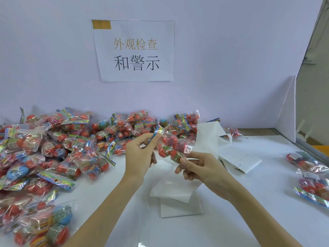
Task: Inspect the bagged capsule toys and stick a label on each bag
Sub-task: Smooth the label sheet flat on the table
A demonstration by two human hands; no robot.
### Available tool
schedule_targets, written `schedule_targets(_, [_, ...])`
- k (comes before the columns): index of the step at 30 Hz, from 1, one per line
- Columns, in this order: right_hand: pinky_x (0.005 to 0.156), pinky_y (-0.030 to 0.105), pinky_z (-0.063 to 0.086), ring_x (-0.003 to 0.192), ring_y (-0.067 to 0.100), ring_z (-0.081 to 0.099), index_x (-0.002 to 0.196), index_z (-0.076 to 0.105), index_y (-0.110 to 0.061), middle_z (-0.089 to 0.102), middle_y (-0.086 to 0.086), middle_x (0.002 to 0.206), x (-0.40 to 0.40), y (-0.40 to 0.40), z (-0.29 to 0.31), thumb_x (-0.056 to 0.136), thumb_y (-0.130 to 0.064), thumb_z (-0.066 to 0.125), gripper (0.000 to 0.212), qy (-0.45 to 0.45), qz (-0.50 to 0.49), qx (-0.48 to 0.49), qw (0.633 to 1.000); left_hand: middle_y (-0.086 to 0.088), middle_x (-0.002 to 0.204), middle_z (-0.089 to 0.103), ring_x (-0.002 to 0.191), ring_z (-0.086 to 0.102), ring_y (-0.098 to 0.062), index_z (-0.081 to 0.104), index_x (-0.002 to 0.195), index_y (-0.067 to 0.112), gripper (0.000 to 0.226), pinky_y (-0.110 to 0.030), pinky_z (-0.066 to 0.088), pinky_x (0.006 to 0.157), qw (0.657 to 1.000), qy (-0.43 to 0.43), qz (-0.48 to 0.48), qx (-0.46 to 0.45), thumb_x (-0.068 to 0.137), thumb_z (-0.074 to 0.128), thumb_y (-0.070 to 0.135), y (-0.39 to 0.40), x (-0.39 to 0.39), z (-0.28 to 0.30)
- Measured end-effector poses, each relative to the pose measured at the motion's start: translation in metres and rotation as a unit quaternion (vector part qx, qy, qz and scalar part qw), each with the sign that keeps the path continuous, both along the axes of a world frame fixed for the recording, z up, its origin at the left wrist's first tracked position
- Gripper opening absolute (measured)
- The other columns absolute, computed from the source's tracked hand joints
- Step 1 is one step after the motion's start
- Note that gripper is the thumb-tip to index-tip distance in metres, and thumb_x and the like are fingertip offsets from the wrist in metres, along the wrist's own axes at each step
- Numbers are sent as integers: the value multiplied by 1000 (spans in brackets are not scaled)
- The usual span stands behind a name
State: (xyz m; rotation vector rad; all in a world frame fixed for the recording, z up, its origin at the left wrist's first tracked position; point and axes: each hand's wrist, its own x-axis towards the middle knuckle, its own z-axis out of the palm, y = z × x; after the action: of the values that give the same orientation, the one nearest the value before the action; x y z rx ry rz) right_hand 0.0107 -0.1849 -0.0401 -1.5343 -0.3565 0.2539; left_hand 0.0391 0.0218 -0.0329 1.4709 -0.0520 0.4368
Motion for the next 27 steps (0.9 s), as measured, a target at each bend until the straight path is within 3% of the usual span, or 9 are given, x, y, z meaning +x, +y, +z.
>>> schedule_targets(6, [67,25,54,75,24,71,117,69,-9,79,17,99,-1,1,0,97,-36,69,34,-10,12,-6,1000,-2,65,63,36,36,-12,82,94,24,14,-18,31,37,999,16,-29,-22,87,78,36,9,3,2])
schedule_targets(10, [70,25,55,84,27,75,120,74,-22,80,14,101,0,0,-1,101,-26,69,21,-24,-22,-5,999,1,82,69,41,57,-20,76,99,41,13,-24,42,39,998,-2,3,59,88,76,48,9,2,1])
schedule_targets(12, [68,23,54,82,25,76,112,79,-37,81,11,98,1,1,-1,100,-22,69,22,-42,-64,-4,997,-2,96,67,56,69,-22,66,111,33,37,-25,52,47,996,17,23,90,84,72,58,6,3,-2])
schedule_targets(15, [66,23,54,78,19,74,114,80,-36,81,7,93,3,1,-4,98,-19,71,25,-66,-122,0,990,-8,110,62,82,70,-22,54,117,24,57,-37,62,75,987,99,34,125,84,61,71,-1,0,-5])
schedule_targets(18, [65,21,54,74,12,72,121,77,-33,80,-1,91,2,2,-5,98,-12,71,32,-119,-162,-46,978,-13,99,68,76,71,-23,64,116,9,78,-40,61,80,975,173,-129,-53,84,53,79,-5,-2,3])
schedule_targets(20, [68,21,55,78,11,71,120,78,-35,75,-2,101,1,5,-3,98,-4,68,40,-141,-160,-82,974,-17,97,73,83,73,-29,75,112,7,74,-39,62,82,955,160,-215,-128,85,59,75,-5,-4,8])
schedule_targets(22, [70,21,55,86,12,71,120,78,-34,71,-1,112,-2,5,-1,99,7,58,50,-148,-143,-97,974,-15,101,76,94,75,-33,70,124,12,61,-42,61,90,967,125,-195,-103,79,82,52,-7,-3,3])
schedule_targets(23, [71,22,56,89,14,72,122,78,-33,71,-1,113,-2,4,-1,100,10,53,54,-150,-134,-87,976,-12,104,77,98,75,-32,62,131,16,70,-43,58,95,976,121,-163,-82,71,89,41,-6,-2,0])
schedule_targets(27, [75,34,60,90,25,75,133,64,-24,73,7,99,-3,5,1,105,-20,61,29,-73,-126,9,989,-8,112,78,105,75,-28,59,133,14,79,-45,56,100,982,100,-156,-21,62,91,30,-2,-1,-1])
